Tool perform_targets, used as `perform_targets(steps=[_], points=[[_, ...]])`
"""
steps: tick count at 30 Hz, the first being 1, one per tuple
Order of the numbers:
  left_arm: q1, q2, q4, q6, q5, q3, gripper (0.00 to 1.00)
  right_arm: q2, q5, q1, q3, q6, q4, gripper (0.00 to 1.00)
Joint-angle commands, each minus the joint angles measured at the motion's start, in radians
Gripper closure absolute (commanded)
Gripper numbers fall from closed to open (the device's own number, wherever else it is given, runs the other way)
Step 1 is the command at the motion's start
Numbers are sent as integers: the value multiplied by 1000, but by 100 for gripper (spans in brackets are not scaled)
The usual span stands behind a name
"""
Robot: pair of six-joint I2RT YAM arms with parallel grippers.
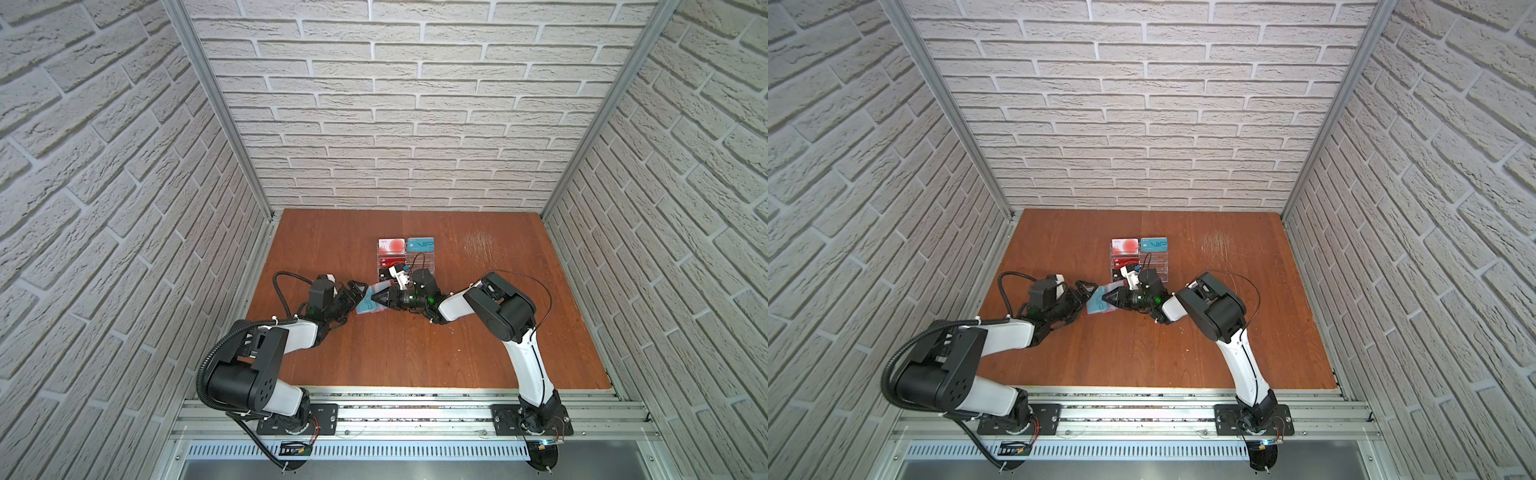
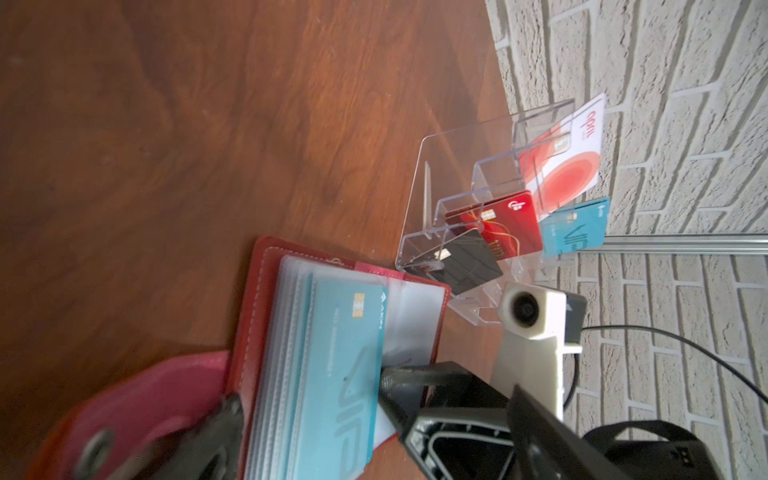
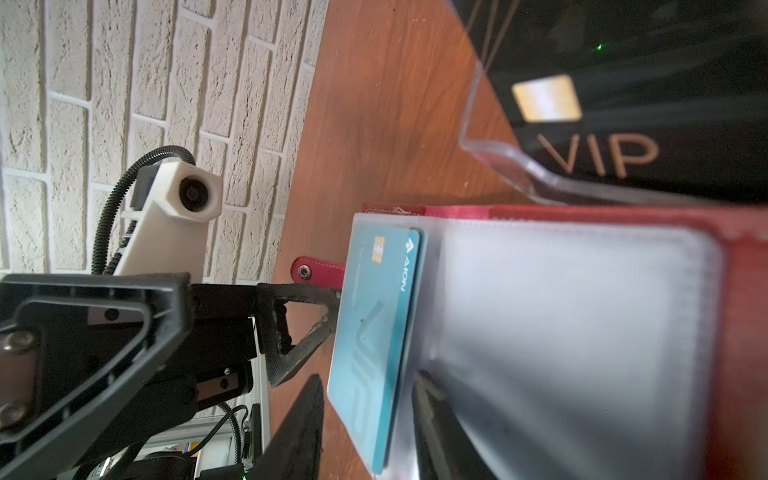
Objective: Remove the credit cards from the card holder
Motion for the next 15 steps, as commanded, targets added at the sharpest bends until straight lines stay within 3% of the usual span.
perform_targets(steps=[1, 15], points=[[7, 22, 66, 2, 6, 16, 2, -18, 11, 17, 14, -18, -31, 62], [7, 77, 119, -8, 8, 3, 2, 31, -20, 34, 33, 77, 124, 65]])
